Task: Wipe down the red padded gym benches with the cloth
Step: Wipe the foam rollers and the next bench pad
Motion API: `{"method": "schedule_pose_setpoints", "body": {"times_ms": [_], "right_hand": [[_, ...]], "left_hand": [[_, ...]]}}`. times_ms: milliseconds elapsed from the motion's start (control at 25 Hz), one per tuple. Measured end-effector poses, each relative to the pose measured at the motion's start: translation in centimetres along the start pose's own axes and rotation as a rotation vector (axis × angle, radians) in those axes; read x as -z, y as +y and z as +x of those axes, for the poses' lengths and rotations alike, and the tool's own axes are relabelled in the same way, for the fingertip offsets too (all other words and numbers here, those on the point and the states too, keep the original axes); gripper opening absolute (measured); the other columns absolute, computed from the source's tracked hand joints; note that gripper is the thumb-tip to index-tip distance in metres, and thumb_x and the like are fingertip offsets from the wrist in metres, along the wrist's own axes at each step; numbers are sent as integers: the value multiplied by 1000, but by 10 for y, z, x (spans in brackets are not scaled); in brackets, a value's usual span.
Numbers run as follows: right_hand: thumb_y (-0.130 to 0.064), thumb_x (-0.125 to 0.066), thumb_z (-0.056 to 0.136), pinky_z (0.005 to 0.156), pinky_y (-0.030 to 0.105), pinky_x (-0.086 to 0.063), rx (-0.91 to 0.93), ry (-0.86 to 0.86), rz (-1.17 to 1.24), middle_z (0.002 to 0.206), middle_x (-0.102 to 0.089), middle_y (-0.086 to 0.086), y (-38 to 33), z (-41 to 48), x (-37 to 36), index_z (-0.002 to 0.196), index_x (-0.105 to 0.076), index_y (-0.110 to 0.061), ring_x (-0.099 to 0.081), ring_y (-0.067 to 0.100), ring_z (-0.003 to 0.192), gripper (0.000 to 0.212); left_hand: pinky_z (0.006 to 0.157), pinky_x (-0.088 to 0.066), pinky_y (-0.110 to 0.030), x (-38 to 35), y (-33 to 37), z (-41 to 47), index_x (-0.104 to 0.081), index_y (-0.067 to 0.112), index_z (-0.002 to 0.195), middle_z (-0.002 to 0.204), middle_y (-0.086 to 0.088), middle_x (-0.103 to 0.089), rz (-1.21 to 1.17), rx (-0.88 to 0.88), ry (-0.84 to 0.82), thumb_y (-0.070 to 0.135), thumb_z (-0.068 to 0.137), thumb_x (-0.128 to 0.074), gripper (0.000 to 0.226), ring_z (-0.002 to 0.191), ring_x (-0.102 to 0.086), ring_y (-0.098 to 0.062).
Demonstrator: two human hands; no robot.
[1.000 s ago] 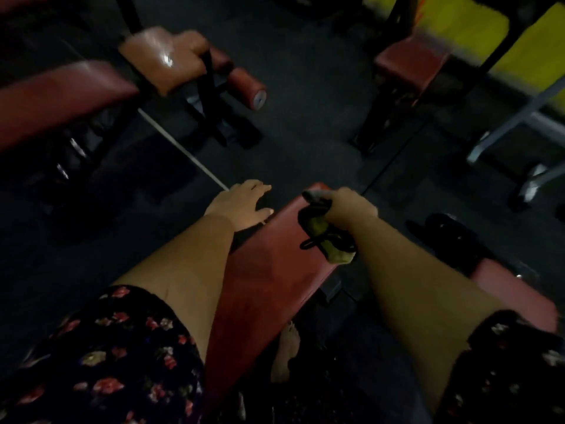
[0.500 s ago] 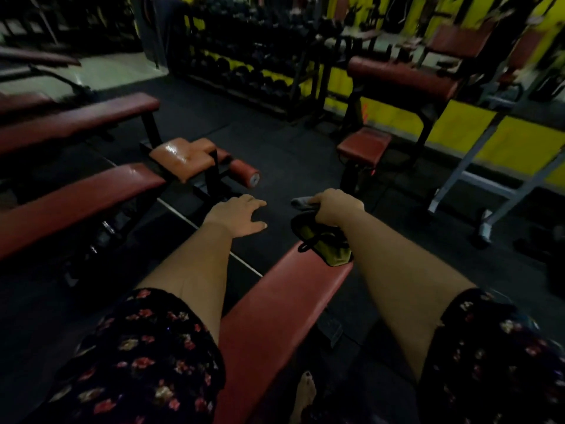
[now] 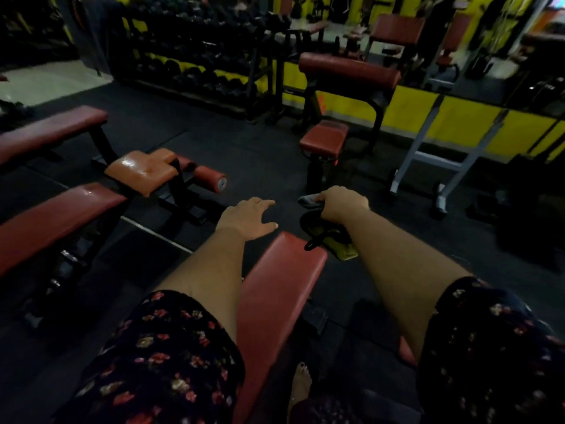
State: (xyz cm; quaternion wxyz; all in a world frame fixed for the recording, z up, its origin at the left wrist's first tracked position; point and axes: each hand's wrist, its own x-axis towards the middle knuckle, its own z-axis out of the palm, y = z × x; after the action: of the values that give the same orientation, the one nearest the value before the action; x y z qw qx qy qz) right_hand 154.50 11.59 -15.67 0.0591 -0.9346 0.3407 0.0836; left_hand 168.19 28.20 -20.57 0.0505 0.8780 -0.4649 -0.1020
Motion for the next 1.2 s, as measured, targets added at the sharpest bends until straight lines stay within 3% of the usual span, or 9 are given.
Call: {"method": "schedule_pose_setpoints", "body": {"times_ms": [480, 880, 1200], "right_hand": [[-17, -56, 87, 73, 37, -45, -187, -26, 118, 116, -58, 3, 101, 37, -3, 127, -59, -32, -58, 29, 104, 44], [-18, -58, 88, 75, 39, -43, -286, -11, 145, 120, -53, 5, 206, 167, 12, 129, -56, -31, -54, 31, 109, 43], [-24, -57, 92, 81, 41, -40, -201, -49, 78, 126, -50, 5, 195, 249, 36, 131, -54, -32, -48, 32, 117, 40]], "left_hand": [[101, -40, -45, 2, 83, 109, -27, 34, 153, 152, 2, -36, 147, -181, -13, 56, 94, -50, 67, 134, -41, -25], [100, -41, -43, -6, 153, 286, -26, 33, 153, 151, 1, -38, 193, -321, -45, 56, 94, -49, 67, 133, -41, -25], [95, -45, -42, 15, 143, 358, -24, 31, 154, 149, -1, -38, 129, -286, -10, 56, 94, -50, 70, 129, -44, -26]]}}
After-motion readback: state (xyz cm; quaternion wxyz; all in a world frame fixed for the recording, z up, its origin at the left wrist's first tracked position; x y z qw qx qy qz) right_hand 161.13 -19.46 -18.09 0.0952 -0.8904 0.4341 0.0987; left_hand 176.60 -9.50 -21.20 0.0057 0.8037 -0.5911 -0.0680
